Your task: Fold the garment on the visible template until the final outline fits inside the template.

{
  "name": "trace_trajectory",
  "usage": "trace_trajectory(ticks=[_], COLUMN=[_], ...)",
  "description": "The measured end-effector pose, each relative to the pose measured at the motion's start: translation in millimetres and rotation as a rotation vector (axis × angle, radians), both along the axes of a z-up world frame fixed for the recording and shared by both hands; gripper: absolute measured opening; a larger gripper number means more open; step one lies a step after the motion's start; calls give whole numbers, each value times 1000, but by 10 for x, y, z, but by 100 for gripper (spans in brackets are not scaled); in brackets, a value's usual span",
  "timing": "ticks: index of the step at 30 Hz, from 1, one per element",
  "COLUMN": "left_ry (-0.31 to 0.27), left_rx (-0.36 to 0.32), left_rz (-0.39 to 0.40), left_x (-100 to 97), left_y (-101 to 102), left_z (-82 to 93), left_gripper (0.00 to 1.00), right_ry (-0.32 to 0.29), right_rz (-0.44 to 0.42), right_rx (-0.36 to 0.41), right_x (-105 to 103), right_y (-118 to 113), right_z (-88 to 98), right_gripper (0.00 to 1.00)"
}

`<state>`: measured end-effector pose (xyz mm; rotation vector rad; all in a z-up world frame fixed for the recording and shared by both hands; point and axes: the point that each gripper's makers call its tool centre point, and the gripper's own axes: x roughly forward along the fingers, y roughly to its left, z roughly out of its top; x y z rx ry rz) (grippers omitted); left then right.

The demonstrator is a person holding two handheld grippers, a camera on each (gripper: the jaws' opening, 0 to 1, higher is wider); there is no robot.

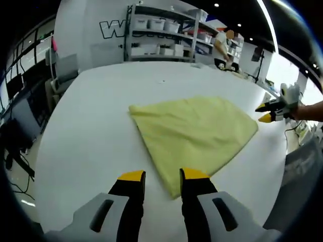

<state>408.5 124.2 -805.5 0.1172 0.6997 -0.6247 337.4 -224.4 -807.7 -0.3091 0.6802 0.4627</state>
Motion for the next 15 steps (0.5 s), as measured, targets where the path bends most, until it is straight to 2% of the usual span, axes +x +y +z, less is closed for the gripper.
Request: trace_trajectory(ticks=[12, 15], left_ry=[37, 54], left_rx=[-6, -30], left_rz=[-10, -10], left_x=[-170, -214], left_y=[-23, -23], left_z=[-160, -180], left_gripper=[24, 21], right_ry=[75, 93], right_rz=[-12, -20], right_rx=[35, 43], right_x=[-182, -193], right_y=[81, 77], right_z=[-180, -238], right_gripper=[21, 18])
